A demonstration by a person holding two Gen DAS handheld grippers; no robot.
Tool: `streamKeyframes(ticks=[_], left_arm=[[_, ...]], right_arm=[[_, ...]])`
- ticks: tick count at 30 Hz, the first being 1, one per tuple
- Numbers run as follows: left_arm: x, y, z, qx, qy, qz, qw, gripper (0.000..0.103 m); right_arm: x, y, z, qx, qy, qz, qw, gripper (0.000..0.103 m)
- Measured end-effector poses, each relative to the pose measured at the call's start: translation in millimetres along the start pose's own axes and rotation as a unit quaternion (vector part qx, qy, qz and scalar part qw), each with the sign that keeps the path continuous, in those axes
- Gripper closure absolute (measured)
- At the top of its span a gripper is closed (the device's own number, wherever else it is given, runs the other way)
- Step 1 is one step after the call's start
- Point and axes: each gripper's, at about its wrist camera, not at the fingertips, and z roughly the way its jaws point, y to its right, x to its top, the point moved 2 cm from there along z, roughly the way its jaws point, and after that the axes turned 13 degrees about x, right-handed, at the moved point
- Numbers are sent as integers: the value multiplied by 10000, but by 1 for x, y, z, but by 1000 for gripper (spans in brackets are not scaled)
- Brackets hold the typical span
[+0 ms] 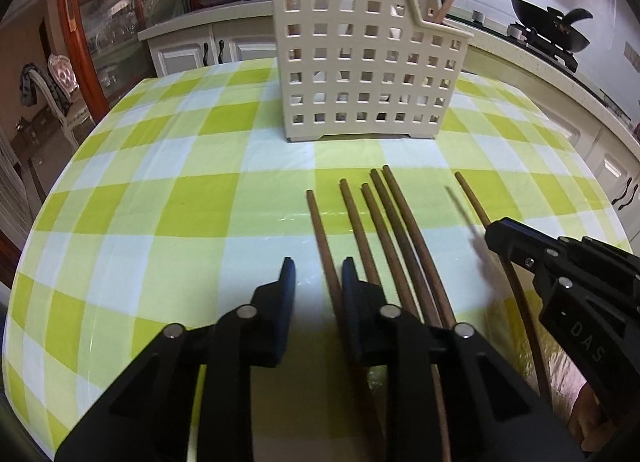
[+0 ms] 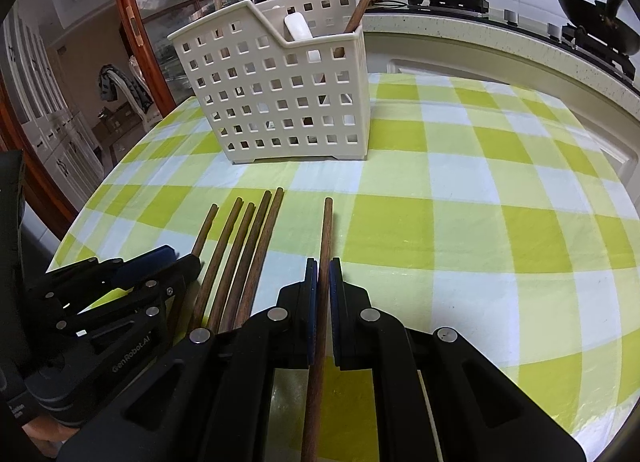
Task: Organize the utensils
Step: 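Close the right tool on a chopstick while the left tool grasps another chopstick, then lift both chopsticks upright and carry them over the white caddy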
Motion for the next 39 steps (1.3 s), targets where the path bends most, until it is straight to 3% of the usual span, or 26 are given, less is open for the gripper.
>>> streamKeyframes(ticks=[4,15,20,29,39], left_arm=[[-2,4,-2,-3,69,100,9999,94],[-3,2,-1,-100,107,48,9999,97],[-4,-2,-4,-321,69,-65,9994,97],[5,-25,-48,-508,640,-303,9962,97],[9,-54,-106,-690,1363,-550,9867,97]], right_arm=[[0,1,-1,5,27,40,10000,96],[0,1,-1,-37,34,60,10000,96],[-1,-1,-6,-46,85,26,10000,96],[10,-15,-33,75,465,-124,9988,96],[21,-40,-74,203,992,-372,9942,96]])
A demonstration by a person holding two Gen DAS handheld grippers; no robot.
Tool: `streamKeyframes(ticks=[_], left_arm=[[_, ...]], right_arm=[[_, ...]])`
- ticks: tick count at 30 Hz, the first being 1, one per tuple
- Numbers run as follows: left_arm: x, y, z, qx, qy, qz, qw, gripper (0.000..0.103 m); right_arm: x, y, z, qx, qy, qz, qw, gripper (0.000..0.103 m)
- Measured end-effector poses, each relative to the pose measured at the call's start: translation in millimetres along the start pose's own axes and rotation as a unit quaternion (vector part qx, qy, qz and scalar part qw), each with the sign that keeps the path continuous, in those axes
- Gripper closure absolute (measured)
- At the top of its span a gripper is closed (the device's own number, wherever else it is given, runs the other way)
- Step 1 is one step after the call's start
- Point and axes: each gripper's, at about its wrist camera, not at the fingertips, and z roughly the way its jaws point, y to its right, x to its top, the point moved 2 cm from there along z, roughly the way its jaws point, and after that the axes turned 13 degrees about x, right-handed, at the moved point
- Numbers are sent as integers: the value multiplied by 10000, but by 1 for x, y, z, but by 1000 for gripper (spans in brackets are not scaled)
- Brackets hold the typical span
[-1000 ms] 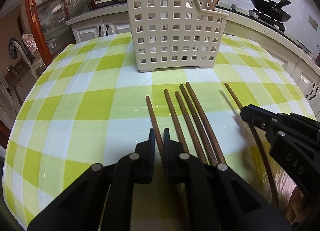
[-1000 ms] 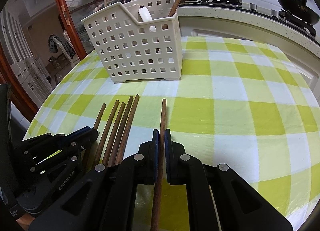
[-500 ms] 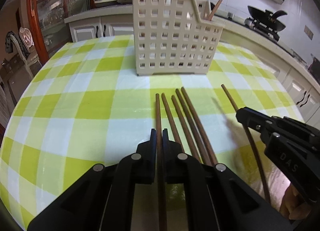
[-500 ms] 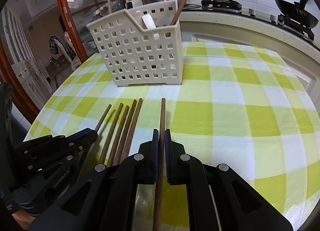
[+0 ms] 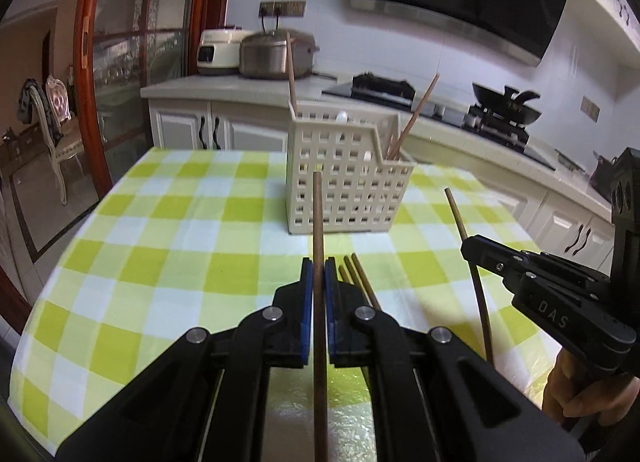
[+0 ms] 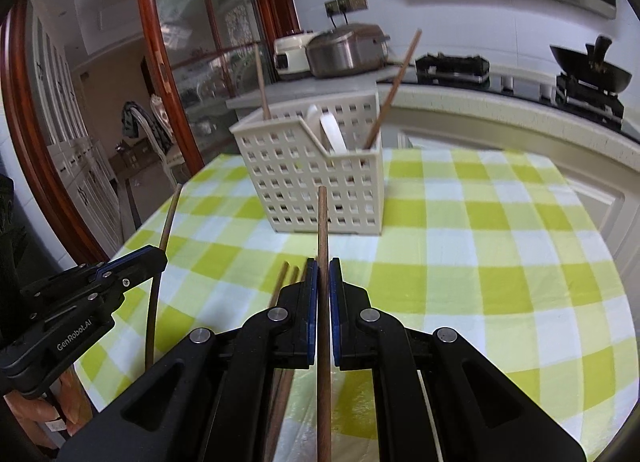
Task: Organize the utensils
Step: 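Lift both chopsticks upright and carry them over the white caddy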
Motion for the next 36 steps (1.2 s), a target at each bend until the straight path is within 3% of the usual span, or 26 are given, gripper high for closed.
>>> streamKeyframes(ticks=[22,36], left_arm=[[5,-6,-90,10,1181,47,9930,97],[10,-6,-93,-37,1343,36,9909,97]], right_arm=[[18,-45,-63,30,817,-510,9953,96],[23,-40,-73,28,1094,-456,9929,96]])
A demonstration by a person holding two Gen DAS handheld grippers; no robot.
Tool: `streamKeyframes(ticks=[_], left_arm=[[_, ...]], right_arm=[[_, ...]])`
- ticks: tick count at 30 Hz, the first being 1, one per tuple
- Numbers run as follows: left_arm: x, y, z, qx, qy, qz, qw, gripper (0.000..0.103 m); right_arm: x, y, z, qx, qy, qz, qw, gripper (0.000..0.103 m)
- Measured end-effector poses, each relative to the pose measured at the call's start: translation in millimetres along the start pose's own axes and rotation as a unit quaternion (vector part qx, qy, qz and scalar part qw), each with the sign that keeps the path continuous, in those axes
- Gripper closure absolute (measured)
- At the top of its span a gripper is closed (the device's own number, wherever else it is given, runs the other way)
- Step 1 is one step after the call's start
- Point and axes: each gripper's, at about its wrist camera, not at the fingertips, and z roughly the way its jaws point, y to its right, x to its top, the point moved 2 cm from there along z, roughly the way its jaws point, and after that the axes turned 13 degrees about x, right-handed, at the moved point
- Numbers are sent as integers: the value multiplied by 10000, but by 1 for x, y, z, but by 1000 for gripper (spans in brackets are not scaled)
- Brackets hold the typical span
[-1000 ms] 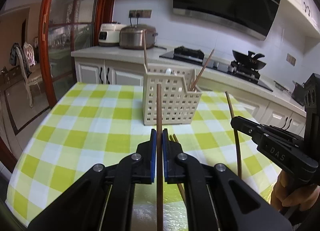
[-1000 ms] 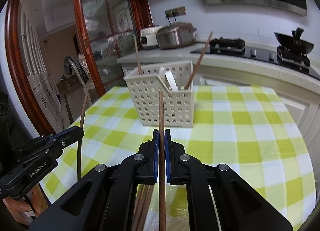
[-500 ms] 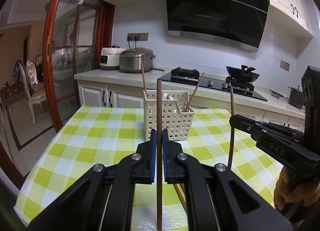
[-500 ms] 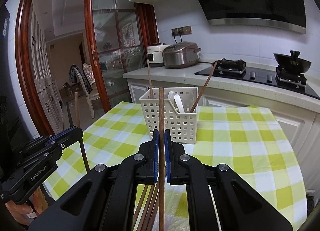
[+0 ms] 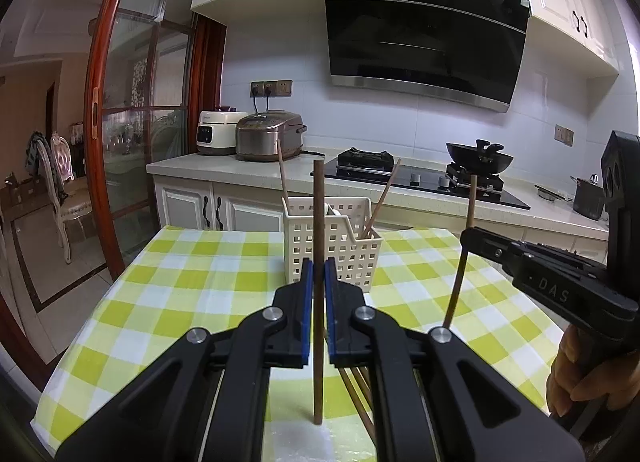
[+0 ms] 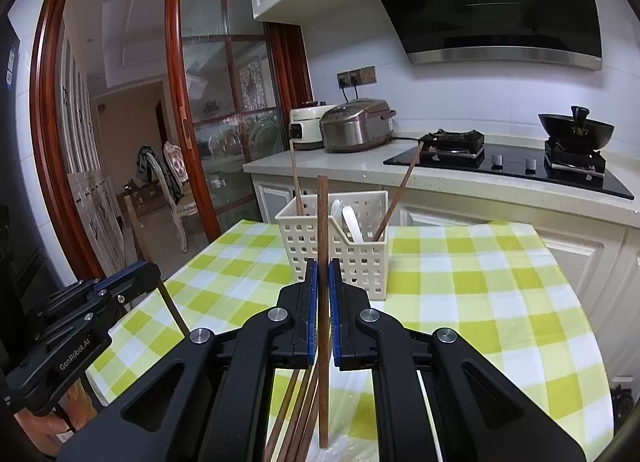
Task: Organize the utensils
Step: 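Lift both chopsticks upright and carry them over the white caddy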
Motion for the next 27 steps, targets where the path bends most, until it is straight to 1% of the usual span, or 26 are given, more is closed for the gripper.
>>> streamKeyframes(ticks=[6,12,20,27], left_arm=[[5,2,5,-39,62,74,9999,97],[25,4,11,-80,234,125,9996,97],[74,-2,36,-232,432,-46,9988,97],[135,-1,57,-287,736,-38,9969,97]], right_arm=[[11,-1,4,-2,79,-104,9999,96],[35,6,8,-60,275,-175,9995,96],[68,20,23,-131,412,-287,9987,96],[118,39,42,-139,590,-317,9977,96]])
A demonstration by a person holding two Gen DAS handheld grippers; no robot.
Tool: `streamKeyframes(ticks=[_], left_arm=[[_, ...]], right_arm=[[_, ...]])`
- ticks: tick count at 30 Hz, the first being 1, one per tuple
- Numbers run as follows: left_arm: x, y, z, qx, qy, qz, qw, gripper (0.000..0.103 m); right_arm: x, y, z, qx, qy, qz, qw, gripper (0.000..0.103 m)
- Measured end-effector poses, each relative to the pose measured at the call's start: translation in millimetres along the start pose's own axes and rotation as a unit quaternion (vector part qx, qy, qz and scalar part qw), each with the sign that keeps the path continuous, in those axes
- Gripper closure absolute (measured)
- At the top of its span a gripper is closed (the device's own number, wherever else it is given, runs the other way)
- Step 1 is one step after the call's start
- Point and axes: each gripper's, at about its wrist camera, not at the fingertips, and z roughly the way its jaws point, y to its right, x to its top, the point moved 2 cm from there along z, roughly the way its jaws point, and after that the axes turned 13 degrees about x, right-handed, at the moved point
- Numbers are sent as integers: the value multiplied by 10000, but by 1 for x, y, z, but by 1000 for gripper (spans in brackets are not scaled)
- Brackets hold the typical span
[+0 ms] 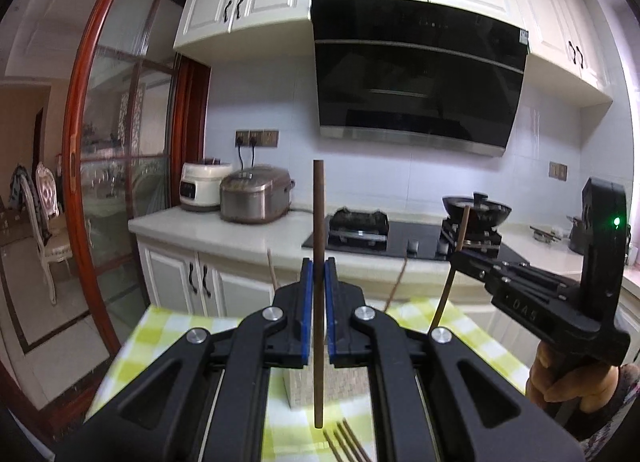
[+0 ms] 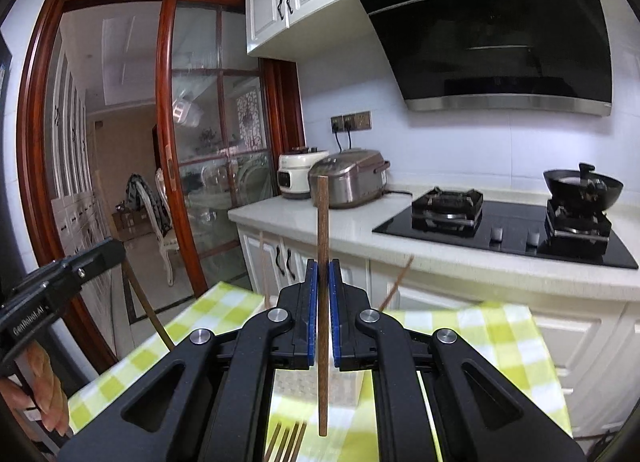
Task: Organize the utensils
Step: 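Lift both chopsticks upright and carry them over the white caddy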
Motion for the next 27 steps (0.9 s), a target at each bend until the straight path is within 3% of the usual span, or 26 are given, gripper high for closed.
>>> streamKeyframes(ticks=[6,13,22,27], left_arm=[[45,5,34,-13,213,-32,9998,97],[61,11,81,76,211,-21,9997,97],[32,-5,146,-103,-522,-346,9980,97],[9,-9,167,-237,-1013,-354,9939,97]], right_arm=[[33,17,22,4,131,29,9999,96],[49,32,53,16,143,61,9999,96],[22,52,98,175,-207,434,9987,96],[2,55,120,295,-645,558,9959,96]])
